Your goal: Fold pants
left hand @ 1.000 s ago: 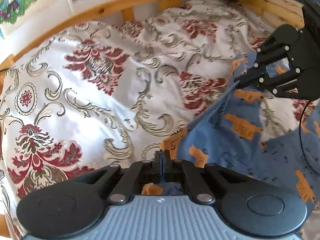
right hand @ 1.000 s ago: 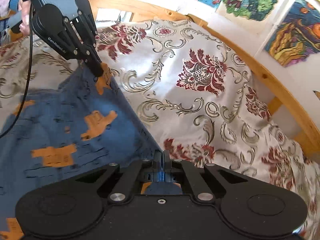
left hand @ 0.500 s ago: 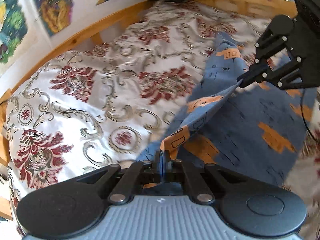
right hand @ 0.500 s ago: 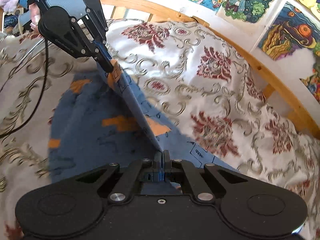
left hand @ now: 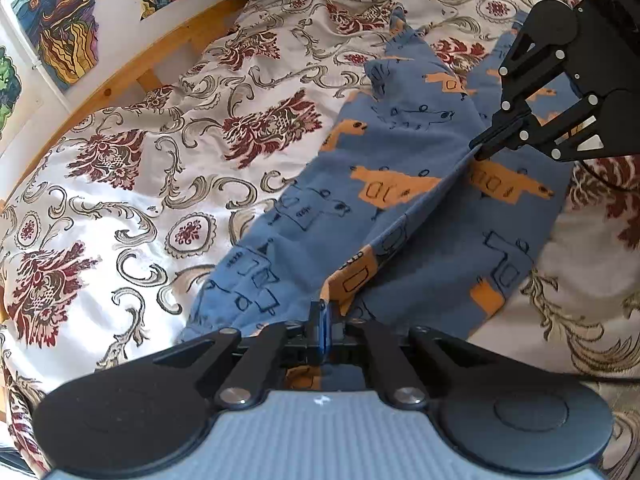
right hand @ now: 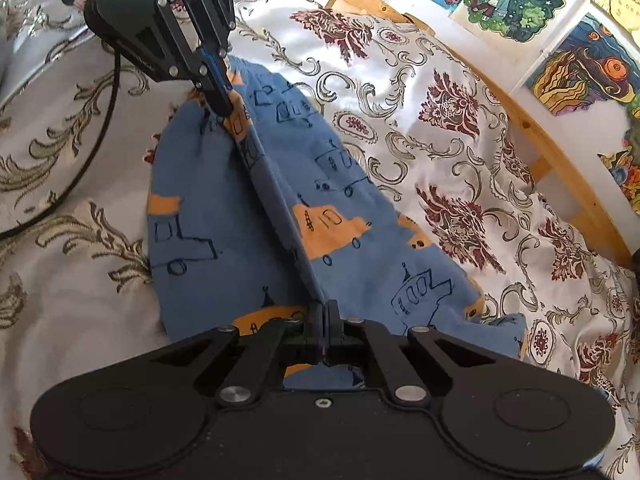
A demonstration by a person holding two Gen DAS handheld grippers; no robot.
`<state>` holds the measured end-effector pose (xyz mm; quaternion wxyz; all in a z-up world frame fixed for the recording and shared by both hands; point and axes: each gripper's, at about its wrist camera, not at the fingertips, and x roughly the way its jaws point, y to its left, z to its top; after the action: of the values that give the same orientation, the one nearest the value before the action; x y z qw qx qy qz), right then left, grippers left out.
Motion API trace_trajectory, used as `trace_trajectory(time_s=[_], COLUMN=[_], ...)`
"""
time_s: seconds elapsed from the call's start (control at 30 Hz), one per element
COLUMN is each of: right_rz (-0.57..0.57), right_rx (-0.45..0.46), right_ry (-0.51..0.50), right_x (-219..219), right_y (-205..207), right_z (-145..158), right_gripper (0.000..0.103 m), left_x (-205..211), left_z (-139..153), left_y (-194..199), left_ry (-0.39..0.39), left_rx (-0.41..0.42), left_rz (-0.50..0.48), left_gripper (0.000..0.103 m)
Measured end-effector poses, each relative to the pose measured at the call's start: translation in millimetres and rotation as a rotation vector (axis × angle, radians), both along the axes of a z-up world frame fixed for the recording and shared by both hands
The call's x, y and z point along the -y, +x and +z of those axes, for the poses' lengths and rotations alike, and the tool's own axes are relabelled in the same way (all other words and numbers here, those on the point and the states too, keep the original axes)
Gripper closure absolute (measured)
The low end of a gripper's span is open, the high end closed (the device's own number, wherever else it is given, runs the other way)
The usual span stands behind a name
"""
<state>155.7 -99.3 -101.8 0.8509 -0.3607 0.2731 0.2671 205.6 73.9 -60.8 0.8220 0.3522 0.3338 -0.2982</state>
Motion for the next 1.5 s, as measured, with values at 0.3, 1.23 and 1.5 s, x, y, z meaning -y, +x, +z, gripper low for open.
trace_trajectory(time_s=[0.3, 1.23, 1.5], right_rz=[0.007, 0.031, 0.013], right_rx=[0.038, 0.156, 0.102], right_ry=[-0.032, -0.189, -0.222], right_x=[-3, -15, -34], right_y=[-14, -50, -80], right_z=[1, 2, -3], right_gripper=[0.097, 0.103, 0.103], left_x=[3, 3, -4], left_z=[-5, -12, -16], left_y=[-15, -29, -39], left_ry=[0.052, 0.098, 0.154], left_rx=[0.058, 0.141, 0.174], left_rz=[-0.054, -0.082, -0.185], left_gripper=[0.102, 0.101, 0.101])
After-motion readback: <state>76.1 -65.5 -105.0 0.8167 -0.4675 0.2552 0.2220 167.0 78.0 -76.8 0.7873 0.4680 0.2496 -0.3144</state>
